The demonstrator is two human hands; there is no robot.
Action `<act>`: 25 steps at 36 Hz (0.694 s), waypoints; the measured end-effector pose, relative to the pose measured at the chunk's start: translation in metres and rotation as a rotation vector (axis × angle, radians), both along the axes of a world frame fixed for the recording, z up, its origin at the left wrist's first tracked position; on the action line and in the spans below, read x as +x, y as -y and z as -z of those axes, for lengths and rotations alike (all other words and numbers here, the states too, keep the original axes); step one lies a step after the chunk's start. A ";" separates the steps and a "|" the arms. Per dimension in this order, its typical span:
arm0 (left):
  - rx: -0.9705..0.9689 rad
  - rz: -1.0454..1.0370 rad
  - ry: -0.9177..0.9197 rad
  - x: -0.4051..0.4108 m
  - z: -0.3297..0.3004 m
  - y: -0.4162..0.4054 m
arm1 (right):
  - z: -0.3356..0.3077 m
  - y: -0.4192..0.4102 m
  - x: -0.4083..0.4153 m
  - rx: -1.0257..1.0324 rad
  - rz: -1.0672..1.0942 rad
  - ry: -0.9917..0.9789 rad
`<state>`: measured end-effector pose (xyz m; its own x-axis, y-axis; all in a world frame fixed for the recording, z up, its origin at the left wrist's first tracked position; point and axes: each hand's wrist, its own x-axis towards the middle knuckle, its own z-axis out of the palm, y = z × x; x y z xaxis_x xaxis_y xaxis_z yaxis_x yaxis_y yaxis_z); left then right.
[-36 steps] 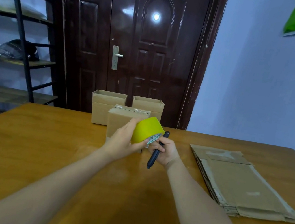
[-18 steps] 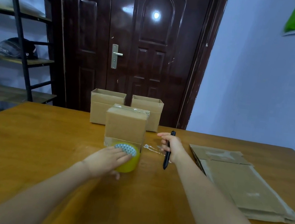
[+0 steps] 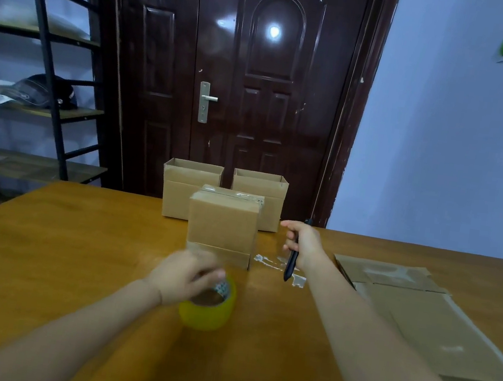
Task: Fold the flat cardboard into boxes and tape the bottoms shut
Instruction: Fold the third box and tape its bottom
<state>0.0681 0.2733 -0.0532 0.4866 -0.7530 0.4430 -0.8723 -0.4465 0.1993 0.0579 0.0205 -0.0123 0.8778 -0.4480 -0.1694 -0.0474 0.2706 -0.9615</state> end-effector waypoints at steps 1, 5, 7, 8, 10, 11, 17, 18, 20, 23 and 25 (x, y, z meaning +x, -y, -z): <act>-0.118 -0.052 -0.009 0.005 -0.008 0.003 | -0.002 -0.001 0.003 -0.015 0.010 -0.006; -0.442 -0.288 0.024 0.030 -0.041 0.014 | -0.011 -0.009 0.018 -0.156 0.037 -0.049; -0.508 -0.434 0.019 0.044 -0.054 0.018 | -0.015 -0.014 0.025 -0.221 0.052 -0.053; -0.549 -0.499 0.003 0.052 -0.059 0.019 | -0.018 -0.016 0.029 -0.246 0.056 -0.054; -0.655 -0.588 -0.084 0.067 -0.066 0.019 | -0.021 -0.020 0.034 -0.279 0.056 -0.055; -0.708 -0.613 -0.165 0.073 -0.070 0.020 | -0.023 -0.023 0.037 -0.285 0.053 -0.058; -0.748 -0.661 -0.733 0.098 -0.076 0.034 | -0.026 -0.036 0.058 -0.416 0.102 -0.117; -0.714 -0.660 -0.786 0.102 -0.073 0.035 | -0.025 -0.038 0.059 -0.454 0.100 -0.131; -0.651 -0.626 -0.878 0.108 -0.067 0.038 | -0.024 -0.042 0.062 -0.493 0.095 -0.151; -0.610 -0.571 -0.875 0.109 -0.060 0.040 | -0.017 -0.043 0.071 -0.468 0.096 -0.162; -0.626 -0.559 -0.840 0.109 -0.058 0.040 | -0.013 -0.042 0.074 -0.321 0.099 -0.150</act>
<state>0.1771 0.2333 0.0046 0.9930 -0.1096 0.0432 -0.0788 -0.3449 0.9353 0.1319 0.0624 0.0011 0.8033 -0.5811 -0.1302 -0.1833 -0.0333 -0.9825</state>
